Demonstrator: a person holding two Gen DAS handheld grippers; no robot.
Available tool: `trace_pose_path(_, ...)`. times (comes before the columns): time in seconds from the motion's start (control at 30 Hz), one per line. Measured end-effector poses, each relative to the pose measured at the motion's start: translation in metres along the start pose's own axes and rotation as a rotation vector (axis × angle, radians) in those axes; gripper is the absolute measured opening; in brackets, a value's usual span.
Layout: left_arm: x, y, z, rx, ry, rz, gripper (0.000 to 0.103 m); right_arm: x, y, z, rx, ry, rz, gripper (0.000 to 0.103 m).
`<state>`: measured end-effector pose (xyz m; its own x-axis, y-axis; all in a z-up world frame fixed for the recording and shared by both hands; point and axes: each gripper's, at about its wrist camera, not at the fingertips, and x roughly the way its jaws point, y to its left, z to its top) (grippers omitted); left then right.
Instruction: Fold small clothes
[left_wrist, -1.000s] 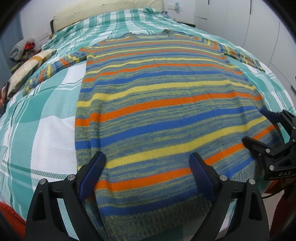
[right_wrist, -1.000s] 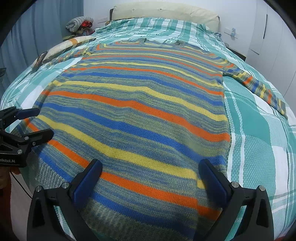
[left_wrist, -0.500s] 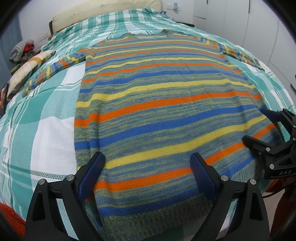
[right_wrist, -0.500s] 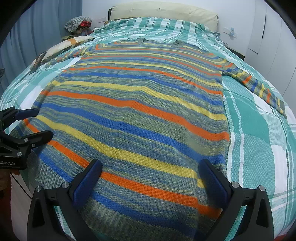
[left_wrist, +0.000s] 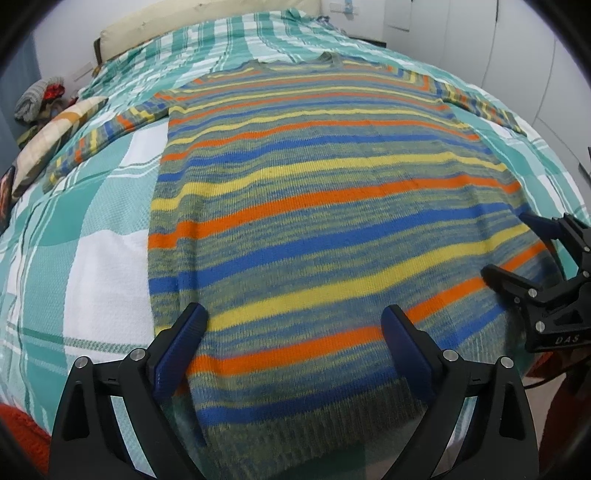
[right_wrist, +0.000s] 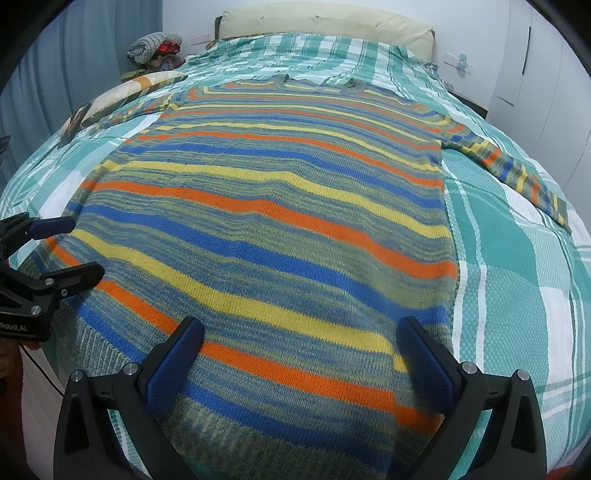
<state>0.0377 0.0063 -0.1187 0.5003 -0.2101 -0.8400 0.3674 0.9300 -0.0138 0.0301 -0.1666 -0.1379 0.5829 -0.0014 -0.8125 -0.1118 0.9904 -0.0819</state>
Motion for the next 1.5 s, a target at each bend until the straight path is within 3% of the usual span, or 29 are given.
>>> trace_pose_path(0.1, -0.007, -0.004, -0.005, 0.035, 0.043, 0.019, 0.097, -0.003, -0.001, 0.0, 0.013, 0.038, -0.001, 0.103)
trace_pose_path(0.2, -0.02, -0.005, -0.014, 0.044, 0.074, 0.014, 0.097, -0.009, -0.005, 0.003, 0.016, 0.139, 0.028, 0.103)
trace_pose_path(0.27, -0.038, 0.002, -0.018, 0.016, 0.022, -0.05, 0.097, -0.018, -0.014, 0.007, 0.043, 0.169, 0.076, 0.1)
trace_pose_path(0.3, -0.045, 0.005, -0.018, 0.005, -0.008, -0.06, 0.097, -0.028, -0.026, 0.011, 0.09, 0.139, 0.119, 0.097)
trace_pose_path(0.37, -0.06, 0.016, -0.011, -0.041, -0.098, -0.058, 0.097, -0.055, -0.073, 0.024, 0.249, 0.004, 0.212, 0.097)
trace_pose_path(0.43, -0.072, 0.031, -0.002, -0.111, -0.184, -0.051, 0.097, -0.068, -0.123, 0.038, 0.373, -0.076, 0.235, 0.097)
trace_pose_path(0.57, -0.078, 0.058, 0.005, -0.225, -0.257, -0.045, 0.097, -0.075, -0.262, 0.056, 0.645, -0.221, 0.145, 0.097)
trace_pose_path(0.63, -0.074, 0.069, 0.005, -0.265, -0.251, -0.035, 0.097, -0.066, -0.321, 0.059, 0.761, -0.224, 0.093, 0.091)
trace_pose_path(0.73, -0.062, 0.078, 0.003, -0.319, -0.202, -0.025, 0.097, -0.029, -0.391, 0.056, 0.908, -0.155, 0.114, 0.074)
trace_pose_path(0.83, -0.055, 0.083, 0.001, -0.352, -0.171, -0.025, 0.097, 0.002, -0.425, 0.056, 0.977, -0.102, 0.134, 0.065)
trace_pose_path(0.9, -0.05, 0.084, -0.002, -0.355, -0.15, -0.013, 0.097, 0.019, -0.439, 0.056, 1.003, -0.083, 0.137, 0.054)
trace_pose_path(0.97, -0.044, 0.084, -0.003, -0.353, -0.128, -0.001, 0.097, 0.036, -0.446, 0.056, 1.029, -0.092, 0.211, 0.043)
trace_pose_path(1.07, -0.032, 0.084, -0.004, -0.367, -0.088, -0.004, 0.097, 0.061, -0.449, 0.058, 1.022, -0.023, 0.226, 0.003)
trace_pose_path(1.17, -0.026, 0.085, -0.003, -0.385, -0.069, -0.007, 0.097, 0.061, -0.449, 0.06, 1.031, -0.042, 0.202, 0.001)
trace_pose_path(1.23, -0.029, 0.086, -0.004, -0.385, -0.078, -0.009, 0.097, 0.045, -0.442, 0.072, 0.957, -0.077, 0.143, 0.002)
trace_pose_path(1.3, -0.031, 0.087, -0.004, -0.384, -0.085, -0.013, 0.097, 0.024, -0.434, 0.091, 0.899, -0.125, 0.137, 0.002)
trace_pose_path(1.4, -0.031, 0.09, -0.005, -0.405, -0.087, -0.028, 0.097, -0.013, -0.41, 0.14, 0.758, -0.192, 0.167, 0.002)
trace_pose_path(1.5, -0.031, 0.094, -0.005, -0.431, -0.091, -0.059, 0.097, -0.034, -0.366, 0.197, 0.65, -0.208, 0.268, 0.002)
